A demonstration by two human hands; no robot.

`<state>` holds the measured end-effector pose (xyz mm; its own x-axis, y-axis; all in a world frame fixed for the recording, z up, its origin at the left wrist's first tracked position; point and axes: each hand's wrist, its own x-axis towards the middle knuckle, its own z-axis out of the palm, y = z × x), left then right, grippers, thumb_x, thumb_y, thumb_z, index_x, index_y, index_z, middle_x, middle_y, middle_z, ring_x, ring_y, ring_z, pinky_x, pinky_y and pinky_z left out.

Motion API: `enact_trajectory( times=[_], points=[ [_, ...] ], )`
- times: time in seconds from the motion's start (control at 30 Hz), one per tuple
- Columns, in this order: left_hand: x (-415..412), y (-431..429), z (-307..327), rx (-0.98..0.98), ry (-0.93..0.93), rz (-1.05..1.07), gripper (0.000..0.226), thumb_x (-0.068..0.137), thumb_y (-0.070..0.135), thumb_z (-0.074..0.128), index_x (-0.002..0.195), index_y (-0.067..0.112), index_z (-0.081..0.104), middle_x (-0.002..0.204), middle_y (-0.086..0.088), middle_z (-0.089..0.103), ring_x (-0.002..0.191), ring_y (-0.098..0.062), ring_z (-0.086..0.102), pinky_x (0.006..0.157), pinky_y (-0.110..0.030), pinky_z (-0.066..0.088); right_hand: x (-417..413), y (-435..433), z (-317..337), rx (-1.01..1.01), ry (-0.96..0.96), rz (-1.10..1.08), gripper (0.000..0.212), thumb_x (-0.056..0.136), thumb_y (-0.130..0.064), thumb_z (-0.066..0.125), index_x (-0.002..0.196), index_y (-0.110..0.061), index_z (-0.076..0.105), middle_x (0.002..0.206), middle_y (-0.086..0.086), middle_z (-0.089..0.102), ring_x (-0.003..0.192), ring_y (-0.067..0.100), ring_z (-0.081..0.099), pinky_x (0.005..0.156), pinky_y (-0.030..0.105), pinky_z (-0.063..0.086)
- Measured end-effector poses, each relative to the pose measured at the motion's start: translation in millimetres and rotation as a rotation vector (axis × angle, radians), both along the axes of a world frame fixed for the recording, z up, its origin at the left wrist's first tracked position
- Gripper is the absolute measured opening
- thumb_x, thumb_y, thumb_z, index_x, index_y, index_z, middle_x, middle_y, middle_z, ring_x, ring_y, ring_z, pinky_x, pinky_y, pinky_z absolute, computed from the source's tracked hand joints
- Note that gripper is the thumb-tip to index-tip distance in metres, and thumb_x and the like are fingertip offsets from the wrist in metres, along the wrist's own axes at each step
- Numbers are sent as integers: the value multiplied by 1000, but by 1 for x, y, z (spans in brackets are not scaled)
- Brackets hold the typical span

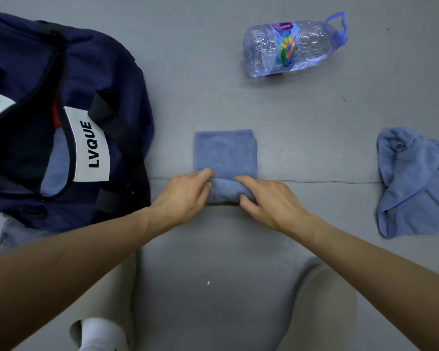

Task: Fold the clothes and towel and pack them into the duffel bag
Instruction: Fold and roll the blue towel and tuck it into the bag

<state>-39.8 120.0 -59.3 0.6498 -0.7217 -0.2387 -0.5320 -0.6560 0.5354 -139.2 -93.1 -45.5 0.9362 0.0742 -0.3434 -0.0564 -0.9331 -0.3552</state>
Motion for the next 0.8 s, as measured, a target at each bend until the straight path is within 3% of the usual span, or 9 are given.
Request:
enact_trajectory(
  times=[0.1, 0.2, 0.27, 0.33, 0.43, 0.53, 0.67, 0.8],
  points=[
    [1, -1, -6, 21, 115, 127, 15, 102, 27, 43, 112, 26, 53, 103, 4, 67, 92, -23, 62, 74, -33, 39, 1, 2, -5, 36, -12, -81, 45, 100, -38, 46, 145, -30, 41, 130, 1, 59, 97, 34, 65, 75, 42, 52],
    [7, -7, -9, 32, 121, 167, 20, 103, 28, 44, 119, 26, 57, 115, 5, 68, 104, -22, 62, 83, -33, 42, 1, 3, -13, -80, -141, -16, 50, 98, -26, 55, 147, -25, 45, 145, 7, 48, 98, 38, 65, 71, 44, 54],
    [9, -11, -9, 46, 92, 154, 23, 104, 29, 45, 123, 26, 57, 119, 5, 67, 108, -21, 62, 87, -34, 43, -3, 1, -20, -201, -282, 137, 52, 96, -21, 57, 147, -21, 47, 153, 12, 43, 128, 38, 53, 96, 50, 50],
    [11, -14, -10, 49, 58, 149, 25, 103, 31, 47, 125, 26, 58, 121, 3, 64, 105, -25, 63, 85, -38, 47, -8, -1, -28, -255, -291, 221, 56, 98, -35, 54, 151, -19, 42, 158, 10, 39, 146, 35, 33, 115, 54, 34],
    [13, -10, -11, -10, -243, -9, 24, 99, 28, 56, 120, 21, 65, 123, -4, 61, 94, -34, 64, 74, -42, 52, -10, -4, -35, -254, -158, 194, 80, 90, -52, 63, 156, -19, 32, 159, 5, 38, 149, 32, 29, 118, 55, 29],
    [14, 2, -17, -78, -500, -278, 30, 95, 35, 59, 120, 19, 66, 127, -7, 61, 108, -31, 57, 87, -44, 48, -7, -6, -36, -244, -115, 178, 86, 85, -50, 71, 156, -20, 32, 158, 4, 39, 148, 32, 32, 117, 54, 31],
    [10, 14, -21, 107, -379, -366, 71, 78, 44, 78, 140, 18, 56, 134, -8, 58, 121, -30, 54, 97, -45, 47, -3, -4, -33, -212, -89, 145, 90, 80, -52, 75, 154, -20, 35, 156, 4, 43, 146, 31, 34, 117, 51, 31],
    [15, 7, -17, 30, -264, -262, 54, 83, 21, 66, 136, 17, 59, 127, -6, 64, 114, -30, 61, 93, -45, 52, 2, -6, -28, -173, -63, 142, 87, 81, -49, 76, 153, -18, 38, 153, 5, 46, 142, 31, 42, 116, 45, 31]
  ],
)
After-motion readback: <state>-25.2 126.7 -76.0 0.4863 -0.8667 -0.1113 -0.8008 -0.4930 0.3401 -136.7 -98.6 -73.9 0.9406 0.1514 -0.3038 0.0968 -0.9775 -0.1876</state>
